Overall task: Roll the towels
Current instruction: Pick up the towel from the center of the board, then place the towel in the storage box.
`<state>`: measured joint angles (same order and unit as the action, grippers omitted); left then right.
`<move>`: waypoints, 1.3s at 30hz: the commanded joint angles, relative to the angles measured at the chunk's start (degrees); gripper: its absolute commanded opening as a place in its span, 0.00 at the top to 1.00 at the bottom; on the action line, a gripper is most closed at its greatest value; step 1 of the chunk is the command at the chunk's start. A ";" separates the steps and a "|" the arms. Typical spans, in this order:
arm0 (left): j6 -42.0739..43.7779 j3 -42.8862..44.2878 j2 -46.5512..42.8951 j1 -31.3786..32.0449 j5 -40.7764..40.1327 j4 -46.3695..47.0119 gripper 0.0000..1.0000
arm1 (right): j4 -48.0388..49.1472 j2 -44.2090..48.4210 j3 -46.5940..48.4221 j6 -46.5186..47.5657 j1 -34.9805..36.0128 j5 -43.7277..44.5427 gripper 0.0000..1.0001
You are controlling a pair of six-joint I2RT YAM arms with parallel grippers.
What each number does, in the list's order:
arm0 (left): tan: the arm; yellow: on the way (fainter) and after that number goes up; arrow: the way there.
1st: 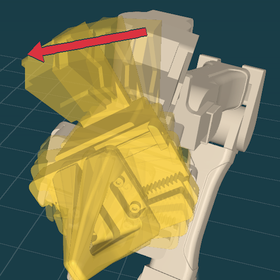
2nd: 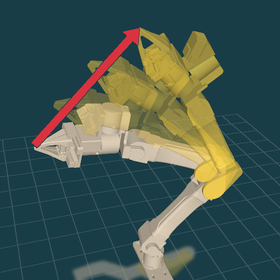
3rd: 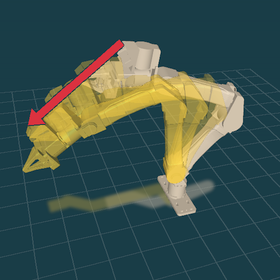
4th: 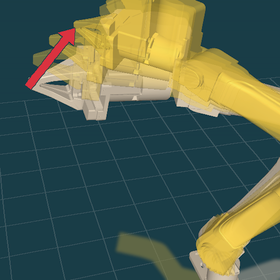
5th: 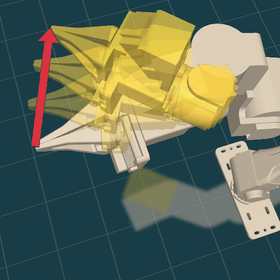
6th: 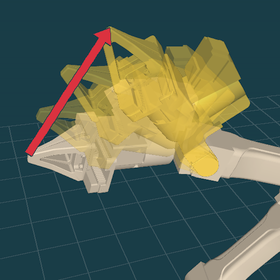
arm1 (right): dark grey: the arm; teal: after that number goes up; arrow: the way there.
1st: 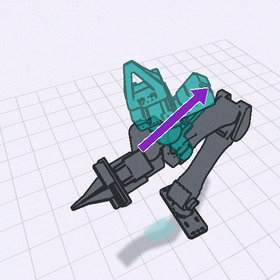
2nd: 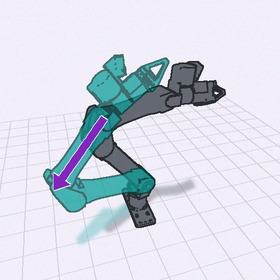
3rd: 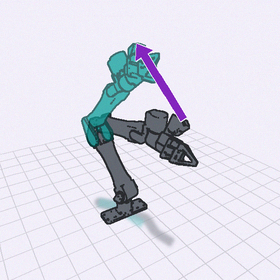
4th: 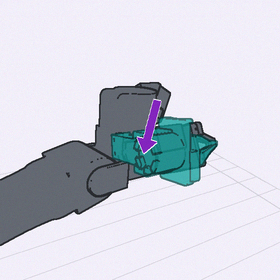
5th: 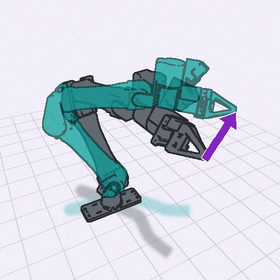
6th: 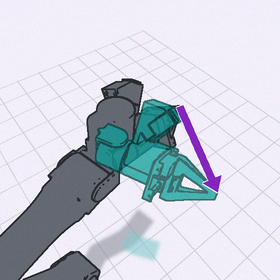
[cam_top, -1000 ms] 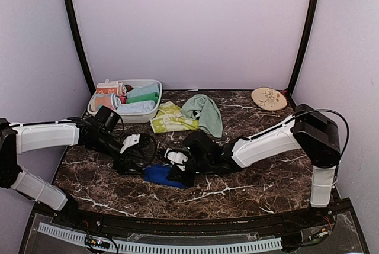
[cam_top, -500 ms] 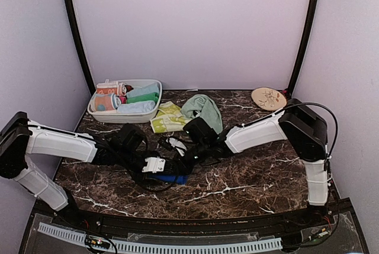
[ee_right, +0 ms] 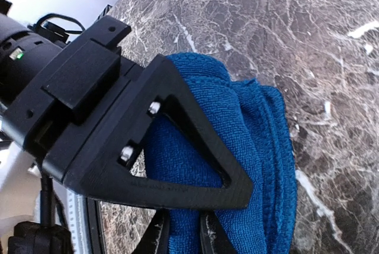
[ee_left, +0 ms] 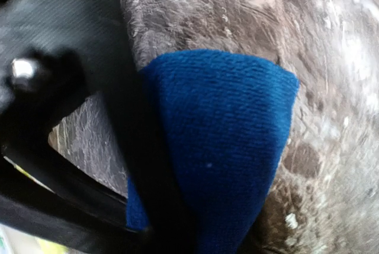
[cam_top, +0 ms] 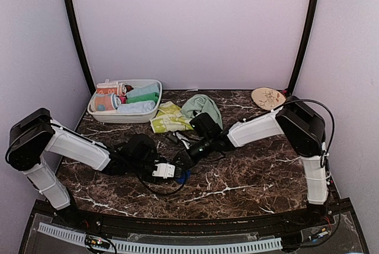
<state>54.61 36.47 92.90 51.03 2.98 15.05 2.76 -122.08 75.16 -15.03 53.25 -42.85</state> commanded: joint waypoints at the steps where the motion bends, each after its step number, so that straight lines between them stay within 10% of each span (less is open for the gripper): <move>1: 0.57 -0.81 3.56 -0.12 -6.37 -1.48 0.84 | -1.76 -1.28 -2.23 -4.83 -0.06 -4.67 0.77; 3: -0.38 0.78 3.66 -0.22 -7.73 -3.68 1.00 | -0.82 0.86 -2.46 -5.05 -1.26 -4.16 0.67; 10: -1.47 14.20 -7.37 -12.32 -1.88 -25.07 1.00 | -2.55 17.63 -4.15 -1.75 -11.90 11.65 0.35; 22: 7.18 48.15 -0.60 -40.02 3.32 -34.53 1.00 | -0.43 32.92 -10.65 3.13 -18.82 17.61 0.38; 39: 6.48 84.18 32.10 -42.08 1.46 -17.17 1.00 | 5.57 31.37 -17.67 3.49 -19.03 16.81 0.40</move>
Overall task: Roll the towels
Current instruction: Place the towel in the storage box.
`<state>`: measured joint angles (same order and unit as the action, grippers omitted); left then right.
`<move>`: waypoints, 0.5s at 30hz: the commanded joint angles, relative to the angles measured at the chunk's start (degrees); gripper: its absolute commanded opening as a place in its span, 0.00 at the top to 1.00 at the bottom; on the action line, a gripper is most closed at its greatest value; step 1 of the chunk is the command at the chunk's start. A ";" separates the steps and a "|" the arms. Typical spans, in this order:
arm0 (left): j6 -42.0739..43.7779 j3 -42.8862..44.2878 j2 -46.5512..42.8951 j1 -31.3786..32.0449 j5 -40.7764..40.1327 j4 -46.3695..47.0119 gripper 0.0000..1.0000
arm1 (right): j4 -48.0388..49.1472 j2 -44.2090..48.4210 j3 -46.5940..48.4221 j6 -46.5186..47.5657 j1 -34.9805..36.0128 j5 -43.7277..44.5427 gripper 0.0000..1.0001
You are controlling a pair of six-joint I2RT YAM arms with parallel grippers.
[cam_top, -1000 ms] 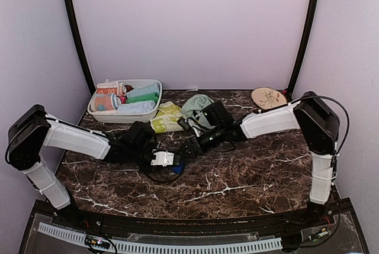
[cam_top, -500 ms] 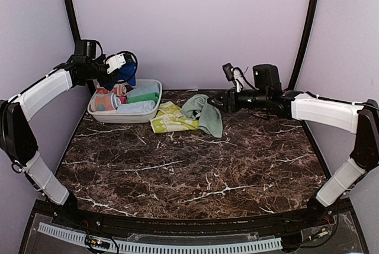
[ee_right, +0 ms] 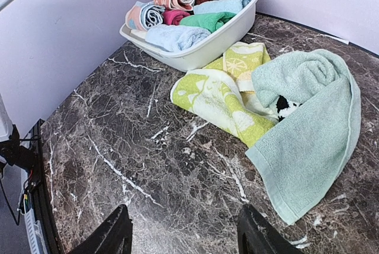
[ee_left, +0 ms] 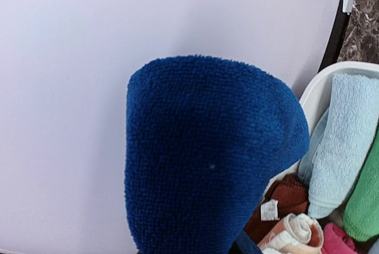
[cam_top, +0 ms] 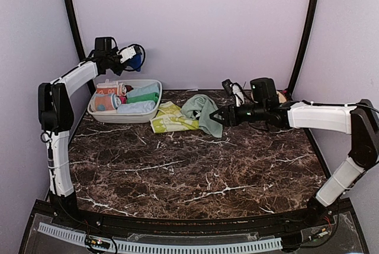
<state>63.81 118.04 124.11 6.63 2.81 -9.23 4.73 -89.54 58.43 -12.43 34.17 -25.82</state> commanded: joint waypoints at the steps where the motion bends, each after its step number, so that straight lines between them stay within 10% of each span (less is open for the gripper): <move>1: -2.76 1.78 1.60 2.98 1.75 8.77 1.00 | 3.80 -1.34 -1.10 0.91 0.09 -0.43 0.40; 15: 1.75 2.65 16.04 5.26 -0.84 1.62 1.00 | 4.55 -2.98 -3.00 -0.33 -0.42 -2.60 0.41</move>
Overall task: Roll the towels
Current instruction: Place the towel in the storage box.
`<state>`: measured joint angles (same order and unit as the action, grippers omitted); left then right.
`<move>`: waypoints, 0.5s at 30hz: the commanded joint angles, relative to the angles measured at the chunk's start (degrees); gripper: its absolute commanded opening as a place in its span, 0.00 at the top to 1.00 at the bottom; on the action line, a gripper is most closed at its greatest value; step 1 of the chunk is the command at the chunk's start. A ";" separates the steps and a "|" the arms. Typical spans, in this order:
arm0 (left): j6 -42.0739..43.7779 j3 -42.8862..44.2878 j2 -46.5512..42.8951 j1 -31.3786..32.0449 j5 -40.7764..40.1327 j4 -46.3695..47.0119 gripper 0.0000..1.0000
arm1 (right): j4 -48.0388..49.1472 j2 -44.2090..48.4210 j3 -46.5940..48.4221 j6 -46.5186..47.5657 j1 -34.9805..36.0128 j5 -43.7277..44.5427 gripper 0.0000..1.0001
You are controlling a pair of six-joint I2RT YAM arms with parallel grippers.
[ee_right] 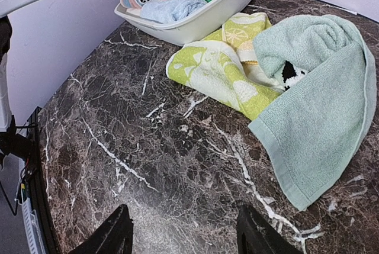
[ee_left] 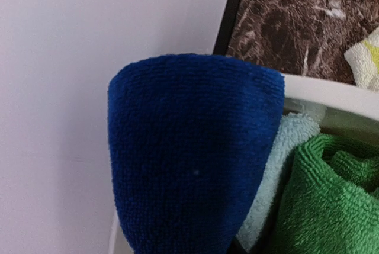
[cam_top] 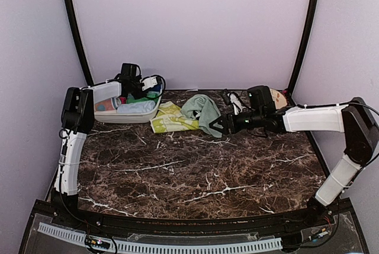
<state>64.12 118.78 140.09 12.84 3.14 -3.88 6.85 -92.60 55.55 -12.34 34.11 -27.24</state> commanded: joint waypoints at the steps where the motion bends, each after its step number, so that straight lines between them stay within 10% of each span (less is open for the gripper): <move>1: 1.81 2.70 0.85 -0.93 -1.46 -4.94 1.00 | 2.45 0.15 -0.03 -0.63 -0.41 -1.23 0.41; 7: 1.98 6.43 2.60 -1.04 0.11 -13.83 1.00 | 2.00 0.47 0.66 -1.33 -0.48 -1.23 0.41; 11: 0.59 8.50 2.86 -1.51 1.35 -17.80 0.48 | 1.78 0.58 0.79 -1.75 -0.45 -1.30 0.41; 15: -0.37 11.90 2.76 -2.66 3.37 -23.24 0.16 | 2.11 0.80 0.34 -2.38 -0.47 -1.50 0.40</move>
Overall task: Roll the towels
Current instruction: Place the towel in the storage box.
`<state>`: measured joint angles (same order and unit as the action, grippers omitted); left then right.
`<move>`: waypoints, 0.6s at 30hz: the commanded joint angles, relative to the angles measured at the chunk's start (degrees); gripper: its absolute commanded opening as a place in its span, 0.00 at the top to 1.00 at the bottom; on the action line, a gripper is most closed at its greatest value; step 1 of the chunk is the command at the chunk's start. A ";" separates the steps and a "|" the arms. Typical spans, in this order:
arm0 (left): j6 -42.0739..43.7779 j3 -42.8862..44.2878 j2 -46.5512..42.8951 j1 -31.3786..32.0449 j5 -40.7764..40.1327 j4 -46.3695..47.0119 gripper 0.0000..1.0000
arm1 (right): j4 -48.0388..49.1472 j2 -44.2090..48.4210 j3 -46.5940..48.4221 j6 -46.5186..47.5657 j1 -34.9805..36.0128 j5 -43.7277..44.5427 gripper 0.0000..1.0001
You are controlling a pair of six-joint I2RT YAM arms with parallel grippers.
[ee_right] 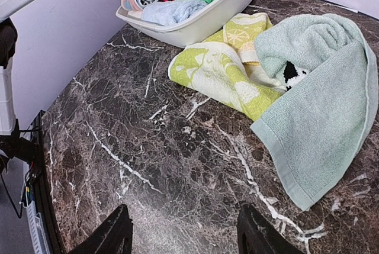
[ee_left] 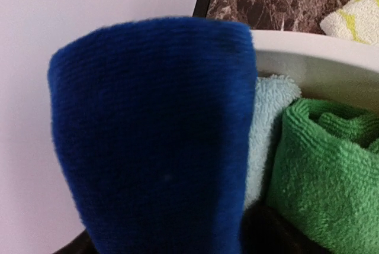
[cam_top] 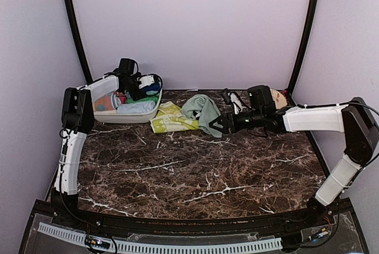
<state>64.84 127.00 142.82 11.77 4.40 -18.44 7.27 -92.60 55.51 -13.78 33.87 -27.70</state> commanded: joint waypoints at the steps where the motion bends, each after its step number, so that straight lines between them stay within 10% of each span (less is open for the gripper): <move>1: -1.16 4.49 -0.06 -1.78 2.24 -9.58 0.11 | 1.77 0.80 0.19 -0.98 -0.21 -1.06 0.40; 14: -10.33 8.15 -6.18 -2.26 9.13 -9.96 0.02 | 0.64 0.77 1.62 -0.84 -1.04 3.32 0.34; 16: -12.99 8.51 -7.30 -2.22 10.12 -10.47 0.01 | -1.19 0.76 2.51 -0.72 -1.45 7.71 0.02; 18: -16.24 8.87 -8.39 -2.23 11.15 -10.51 0.01 | -2.93 0.83 3.71 -0.41 -1.76 12.54 0.00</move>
<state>55.92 133.21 142.19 9.26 11.66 -27.46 5.91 -92.60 56.14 -14.28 33.06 -24.12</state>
